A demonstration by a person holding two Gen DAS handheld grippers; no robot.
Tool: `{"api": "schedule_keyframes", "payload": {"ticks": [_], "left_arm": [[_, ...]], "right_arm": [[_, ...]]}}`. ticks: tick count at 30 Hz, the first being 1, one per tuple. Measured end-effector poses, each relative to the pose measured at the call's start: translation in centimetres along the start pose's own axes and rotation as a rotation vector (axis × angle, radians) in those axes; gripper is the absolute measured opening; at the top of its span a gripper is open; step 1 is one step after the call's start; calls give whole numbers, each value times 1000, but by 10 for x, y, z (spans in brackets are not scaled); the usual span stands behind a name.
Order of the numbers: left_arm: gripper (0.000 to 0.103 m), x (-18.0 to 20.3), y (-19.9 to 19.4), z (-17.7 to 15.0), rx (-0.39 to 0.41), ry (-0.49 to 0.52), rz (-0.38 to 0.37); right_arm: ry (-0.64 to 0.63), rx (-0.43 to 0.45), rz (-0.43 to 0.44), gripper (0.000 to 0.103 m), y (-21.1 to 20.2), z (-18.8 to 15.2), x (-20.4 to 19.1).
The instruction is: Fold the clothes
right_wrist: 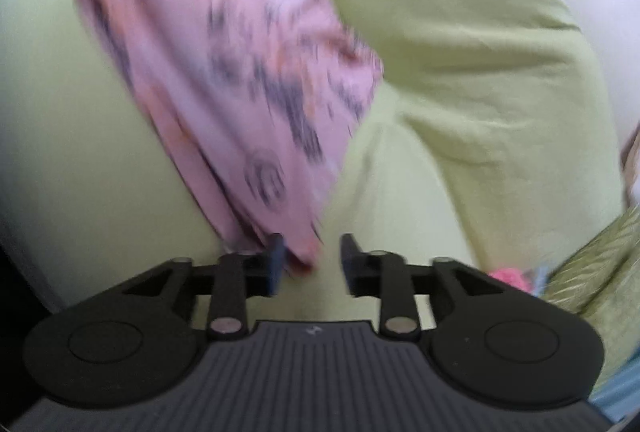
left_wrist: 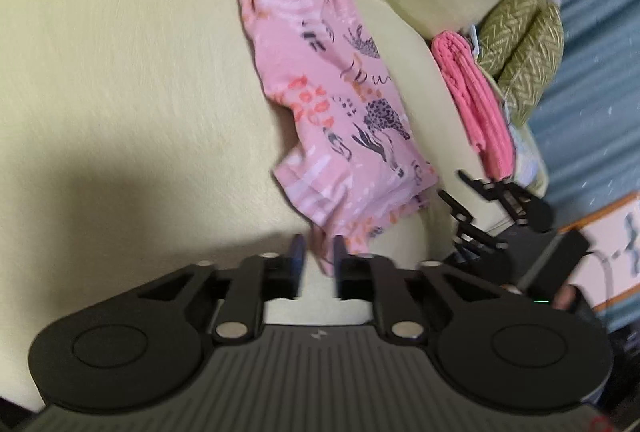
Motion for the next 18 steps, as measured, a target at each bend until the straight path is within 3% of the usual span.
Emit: {"api": "schedule_keyframes", "payload": {"ticks": [4,6,9,11,13,18], "left_arm": [[38,7,-11,17,30,192,119],[38,14,-19,20,60,396,183],[38,33,-17,21,80,781,298],[38,42,-11,17,63,1034,362],[40,45,-4,9,29,1255,376],[42,36,16,-9,15,1636,426]], "right_arm": [[133,146,124,38,-15,40,-27],[148,184,144,38,-14,58,-45],[102,180,151,39,-8,79,-76],[51,184,139,39,-5,88,-92],[-16,181,109,39,-1,95,-107],[-174,178,-56,37,14,104,-126]]}}
Point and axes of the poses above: each gripper's, at about its wrist camera, not at the fingertips, and y roughly the way its jaws point, x to its right, z to its top, the point moved 2 cm from there along y, roughly the way its jaws point, and after that the axes turned 8 degrees about -y, right-handed, at the moved point
